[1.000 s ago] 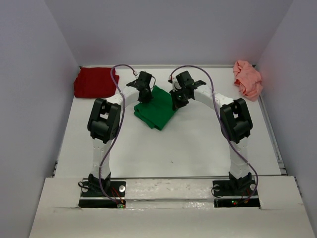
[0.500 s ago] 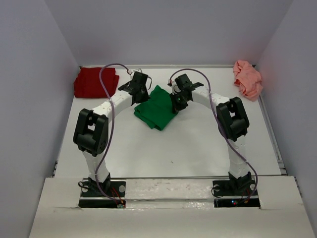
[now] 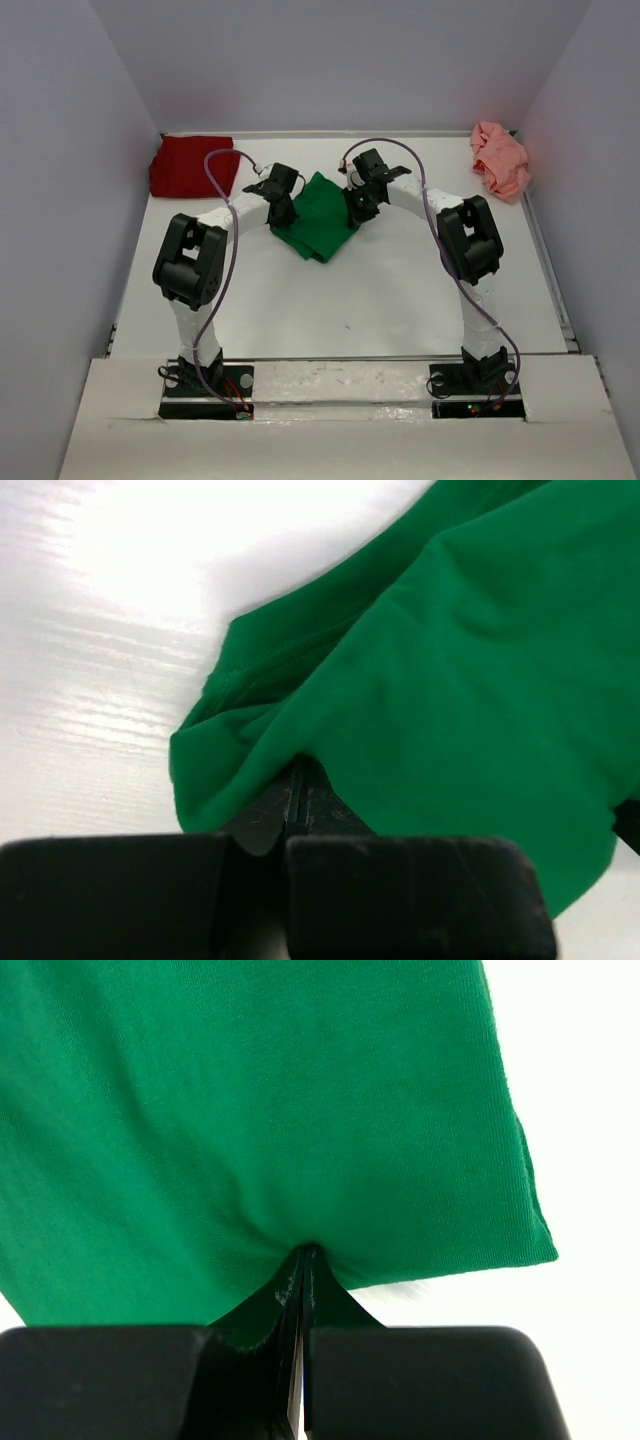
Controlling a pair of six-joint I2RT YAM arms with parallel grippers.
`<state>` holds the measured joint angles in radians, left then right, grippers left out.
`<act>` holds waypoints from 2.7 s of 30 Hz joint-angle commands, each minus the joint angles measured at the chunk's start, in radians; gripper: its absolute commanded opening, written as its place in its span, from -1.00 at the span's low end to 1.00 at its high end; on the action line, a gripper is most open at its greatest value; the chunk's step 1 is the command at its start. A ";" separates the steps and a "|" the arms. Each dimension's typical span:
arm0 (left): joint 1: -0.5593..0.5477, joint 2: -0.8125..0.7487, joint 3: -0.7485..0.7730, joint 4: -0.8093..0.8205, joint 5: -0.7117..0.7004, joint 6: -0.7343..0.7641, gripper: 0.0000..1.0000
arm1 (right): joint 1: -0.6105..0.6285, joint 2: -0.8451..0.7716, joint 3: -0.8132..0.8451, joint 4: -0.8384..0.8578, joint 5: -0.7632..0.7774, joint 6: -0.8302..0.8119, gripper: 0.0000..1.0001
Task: Fold and stack the t-shirts
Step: Fold the tshirt
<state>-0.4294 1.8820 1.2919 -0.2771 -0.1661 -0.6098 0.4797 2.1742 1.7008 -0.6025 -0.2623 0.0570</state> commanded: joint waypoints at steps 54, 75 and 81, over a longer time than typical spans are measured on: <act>0.037 0.163 0.152 -0.024 0.036 -0.035 -1.00 | 0.019 0.050 0.111 -0.071 0.117 0.040 -1.00; 0.054 0.293 0.503 -0.160 0.088 0.140 -1.00 | 0.114 -0.129 -0.127 -0.036 0.115 0.195 -1.00; 0.052 0.260 0.486 -0.158 0.067 0.148 -1.00 | 0.134 -0.159 -0.135 -0.036 0.115 0.196 -1.00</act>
<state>-0.3840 2.1834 1.7565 -0.4088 -0.0906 -0.4953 0.6037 2.0865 1.5734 -0.6434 -0.1535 0.2401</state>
